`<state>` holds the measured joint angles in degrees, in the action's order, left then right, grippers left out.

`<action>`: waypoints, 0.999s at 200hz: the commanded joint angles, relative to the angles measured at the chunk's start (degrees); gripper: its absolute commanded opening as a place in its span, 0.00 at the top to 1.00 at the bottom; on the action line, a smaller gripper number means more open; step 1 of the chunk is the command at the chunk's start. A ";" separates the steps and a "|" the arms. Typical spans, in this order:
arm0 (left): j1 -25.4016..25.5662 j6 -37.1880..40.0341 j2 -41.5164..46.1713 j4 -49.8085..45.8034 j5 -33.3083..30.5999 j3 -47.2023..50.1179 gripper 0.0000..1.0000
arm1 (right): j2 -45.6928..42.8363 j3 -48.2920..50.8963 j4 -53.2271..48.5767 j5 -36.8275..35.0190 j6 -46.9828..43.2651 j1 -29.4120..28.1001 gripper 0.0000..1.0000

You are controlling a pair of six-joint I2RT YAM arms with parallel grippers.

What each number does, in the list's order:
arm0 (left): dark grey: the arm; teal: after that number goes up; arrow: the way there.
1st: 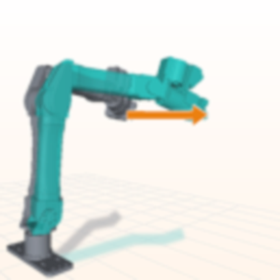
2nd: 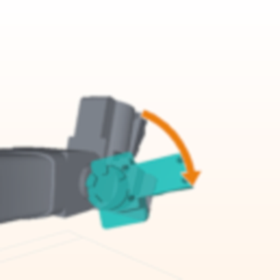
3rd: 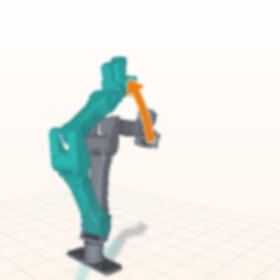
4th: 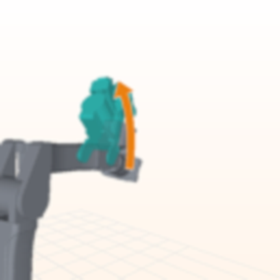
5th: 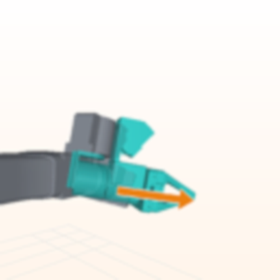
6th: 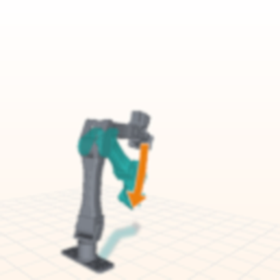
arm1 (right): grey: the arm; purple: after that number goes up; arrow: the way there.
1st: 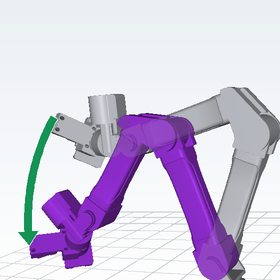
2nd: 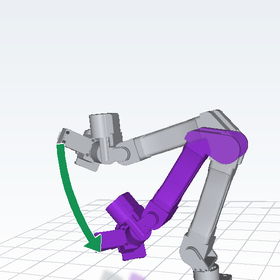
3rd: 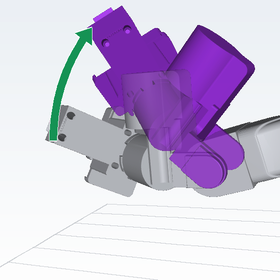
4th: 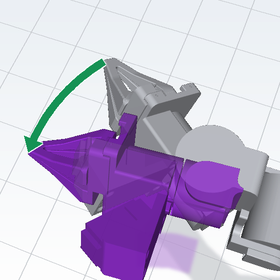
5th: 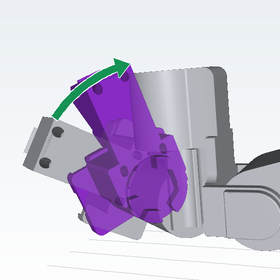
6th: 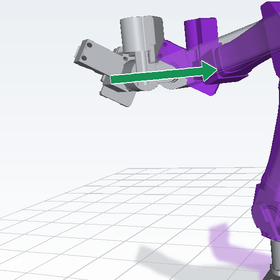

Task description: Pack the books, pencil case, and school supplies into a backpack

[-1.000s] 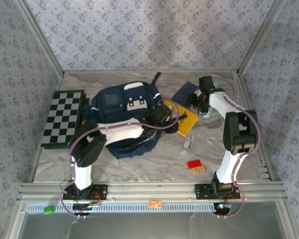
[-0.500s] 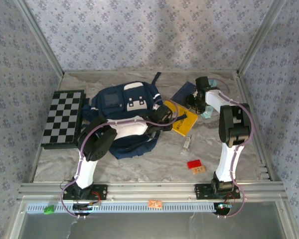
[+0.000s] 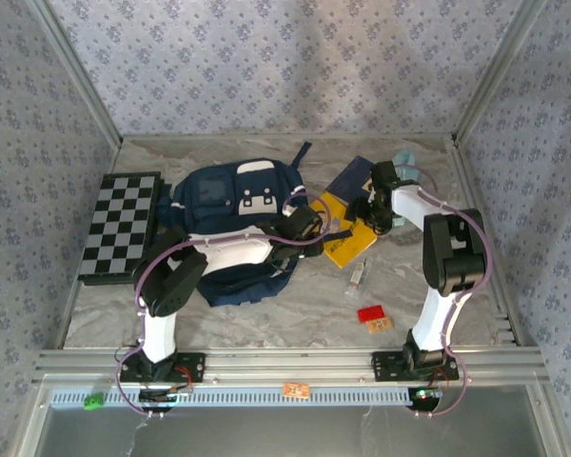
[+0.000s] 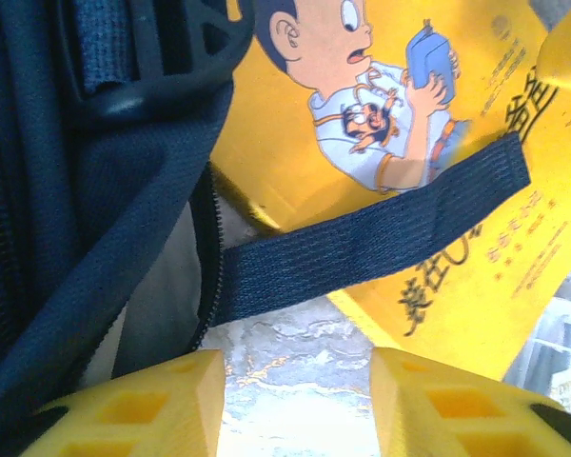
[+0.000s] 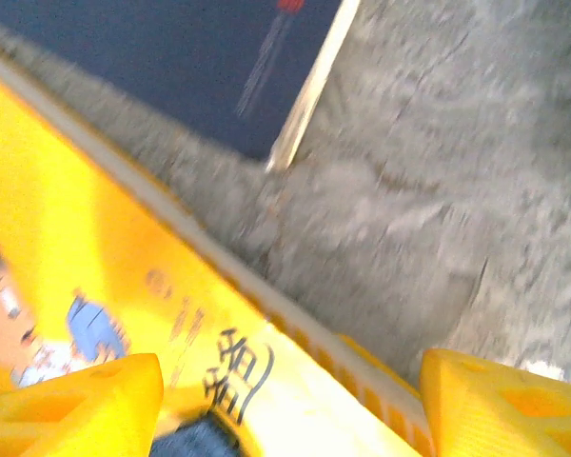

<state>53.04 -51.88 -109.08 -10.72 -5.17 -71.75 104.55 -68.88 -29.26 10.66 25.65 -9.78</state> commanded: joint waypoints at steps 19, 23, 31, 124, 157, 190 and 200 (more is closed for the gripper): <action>0.48 -9.45 0.98 2.62 2.79 2.04 0.50 | -7.72 7.99 -0.53 8.16 0.52 -1.63 0.29; 0.53 -9.73 0.82 3.27 3.30 2.20 0.49 | -8.19 8.84 0.05 9.32 0.56 -1.40 0.30; 0.61 -10.30 0.42 4.37 4.33 2.31 0.49 | -8.62 9.59 0.19 10.73 0.19 -0.65 0.31; 4.88 -16.69 -0.81 1.41 -0.66 -0.01 0.58 | -2.96 6.76 -1.04 11.77 -6.18 5.01 0.58; 4.49 -15.93 -3.38 2.58 0.52 -1.21 0.60 | -2.22 7.51 0.30 13.73 -6.93 6.38 0.60; 3.59 -16.34 -6.03 3.79 2.01 -2.52 0.60 | -0.43 8.14 1.43 16.59 -7.34 7.06 0.53; 3.35 -16.59 -6.40 4.71 2.42 -2.43 0.60 | -0.02 8.53 1.74 17.44 -7.46 7.03 0.52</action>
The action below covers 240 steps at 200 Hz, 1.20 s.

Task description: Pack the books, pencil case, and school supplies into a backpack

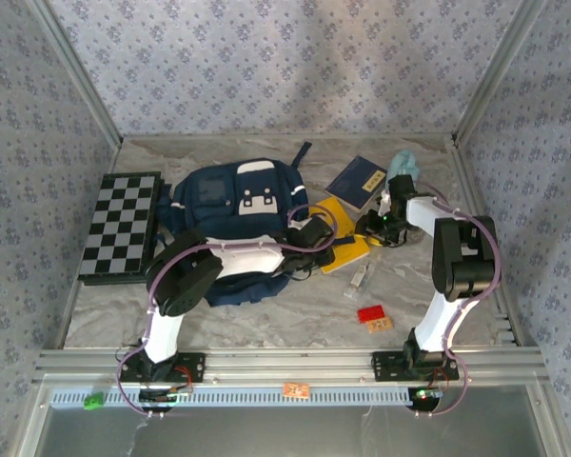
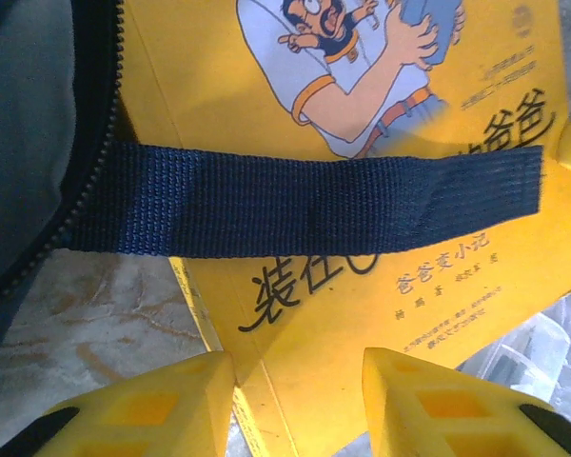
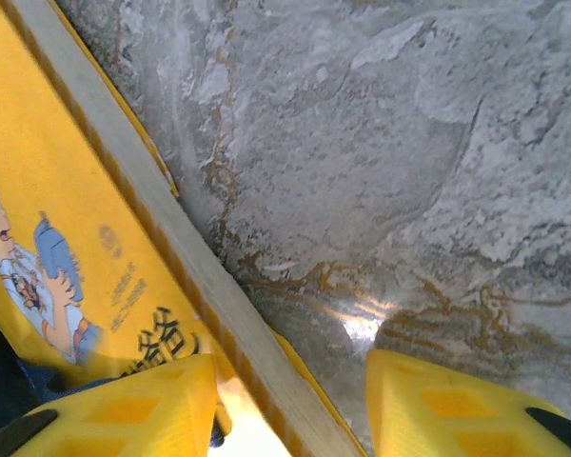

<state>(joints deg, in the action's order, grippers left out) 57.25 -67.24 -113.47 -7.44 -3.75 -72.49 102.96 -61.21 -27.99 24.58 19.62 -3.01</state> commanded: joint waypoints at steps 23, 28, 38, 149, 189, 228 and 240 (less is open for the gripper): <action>-1.07 -1.07 -2.63 2.31 0.18 -1.57 0.60 | 1.57 1.94 1.13 6.39 -0.73 -0.47 0.51; -1.34 -1.09 -2.87 2.26 0.27 -1.43 0.60 | 1.19 2.33 1.34 6.97 -0.56 -0.72 0.51; -1.76 -1.17 -3.36 2.62 1.21 -1.30 0.60 | 0.23 2.96 1.75 7.59 -0.22 -1.19 0.51; -2.41 -0.10 -3.25 0.03 -0.28 0.51 0.62 | -8.26 3.07 -2.52 19.00 -1.72 -0.32 0.50; -2.47 -0.10 -3.18 -0.01 -0.12 0.75 0.62 | -8.57 4.67 -2.33 18.49 -2.12 0.10 0.57; -2.42 0.44 -2.89 0.07 0.08 0.48 0.62 | -9.06 5.39 -1.87 15.77 -1.76 0.98 0.70; -2.41 0.32 -2.89 -0.01 0.06 0.46 0.62 | -9.22 5.28 -1.57 15.88 -1.51 1.40 0.73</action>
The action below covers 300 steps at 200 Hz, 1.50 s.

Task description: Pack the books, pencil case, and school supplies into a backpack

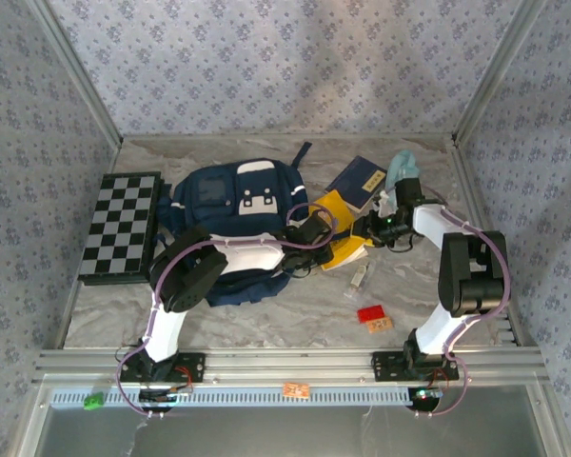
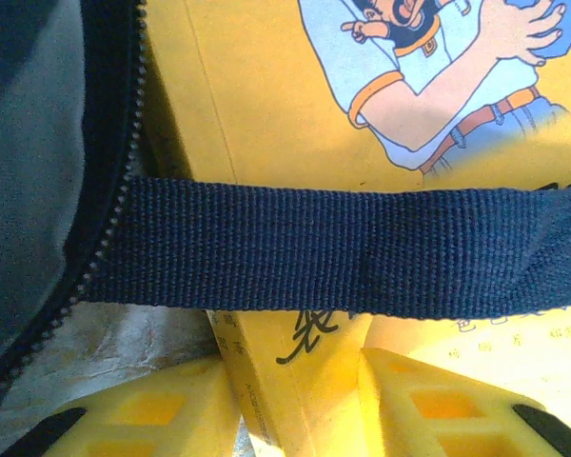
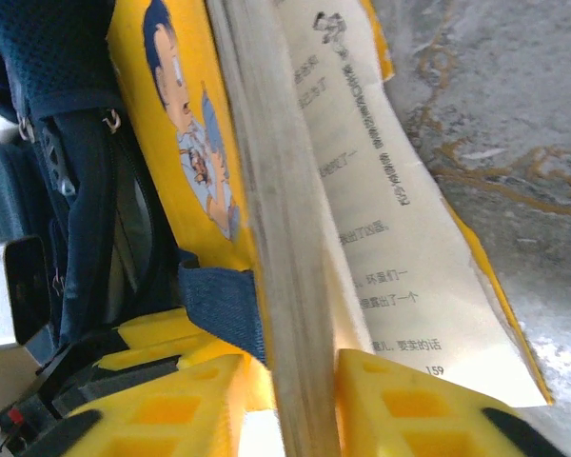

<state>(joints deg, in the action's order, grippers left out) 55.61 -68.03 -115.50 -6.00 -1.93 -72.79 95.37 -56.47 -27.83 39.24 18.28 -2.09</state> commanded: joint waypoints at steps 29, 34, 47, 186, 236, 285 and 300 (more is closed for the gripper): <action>-0.77 1.30 -0.78 -1.23 -1.66 0.64 0.62 | -2.44 0.41 -1.05 1.62 0.57 0.55 0.86; -0.77 1.32 -0.71 -1.21 -1.66 0.64 0.62 | -2.76 0.48 -1.06 1.71 0.61 0.58 0.88; -0.77 1.46 -0.44 -1.08 -1.58 0.68 0.62 | -3.79 0.46 -1.07 1.83 0.95 0.77 0.92; -11.82 0.41 25.15 15.33 10.45 13.79 0.25 | -27.24 -7.87 1.55 6.91 14.32 -1.76 1.00; -16.94 -3.77 29.57 28.75 18.15 19.10 0.19 | -30.60 -8.55 10.31 6.36 22.92 -6.24 1.00; -17.21 -6.02 28.73 40.96 21.14 19.80 0.26 | -29.90 -5.90 19.83 3.23 29.35 -11.38 1.00; -17.21 -6.24 28.54 43.19 21.51 19.71 0.30 | -29.61 -4.10 22.85 2.83 30.90 -12.02 1.00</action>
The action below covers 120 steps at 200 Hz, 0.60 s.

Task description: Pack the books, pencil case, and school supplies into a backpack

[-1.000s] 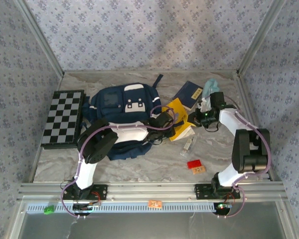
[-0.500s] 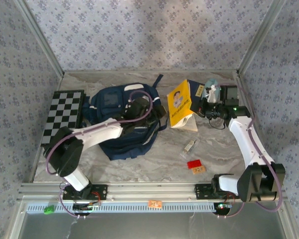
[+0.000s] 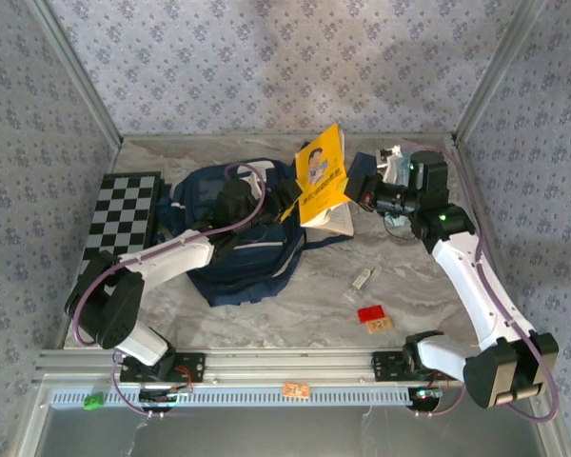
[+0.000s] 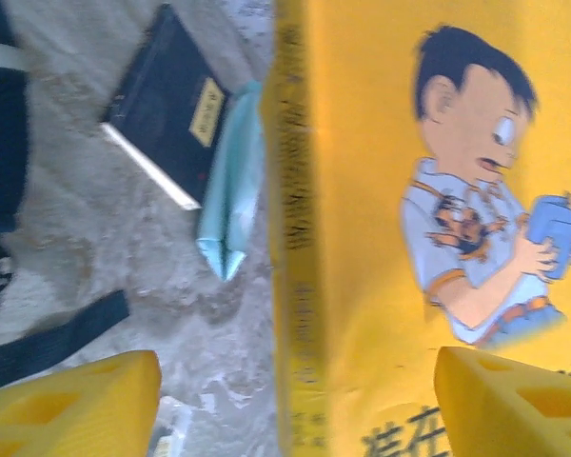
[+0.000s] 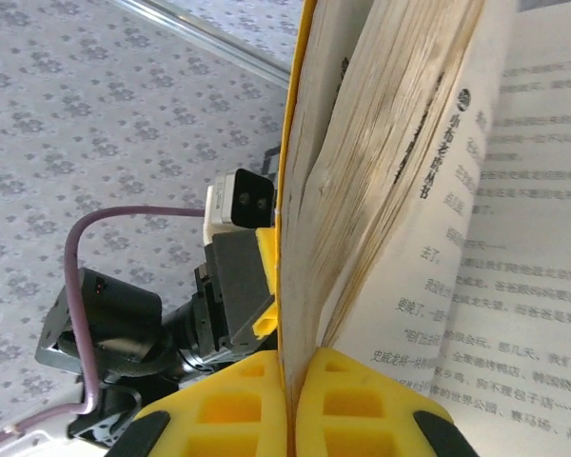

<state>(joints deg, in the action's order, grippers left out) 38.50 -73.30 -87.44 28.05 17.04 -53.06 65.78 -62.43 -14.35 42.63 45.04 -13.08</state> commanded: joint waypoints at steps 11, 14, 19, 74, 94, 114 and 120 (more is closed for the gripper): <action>-0.11 -1.10 0.38 9.99 2.80 -0.29 0.32 | 0.19 2.85 11.08 -0.28 5.09 -1.13 1.00; -0.14 -1.21 0.40 9.93 2.82 -0.37 0.33 | 0.27 3.04 11.34 -0.19 5.21 -1.15 1.00; -0.18 -1.40 0.37 9.92 2.84 -0.46 0.36 | 0.40 3.25 11.49 -0.11 5.30 -1.16 1.00; -0.59 -3.26 0.99 11.80 3.85 -0.55 0.65 | 0.21 6.07 11.42 0.00 4.94 -0.74 1.00; -0.64 -2.56 1.55 10.82 3.79 -0.49 0.80 | 0.05 6.61 11.01 0.04 4.65 -0.50 0.99; -0.80 -2.49 2.10 10.53 3.79 -0.31 0.93 | -0.68 6.97 9.68 -0.21 4.04 -0.32 0.85; -0.96 -2.30 2.37 10.34 3.84 -0.32 0.96 | -0.97 6.89 8.40 -0.51 3.50 -0.21 0.78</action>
<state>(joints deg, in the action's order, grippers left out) 37.30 -76.25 -87.53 33.23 18.20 -53.01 66.39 -55.61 -5.74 41.30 50.11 -13.04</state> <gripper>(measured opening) 0.117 0.139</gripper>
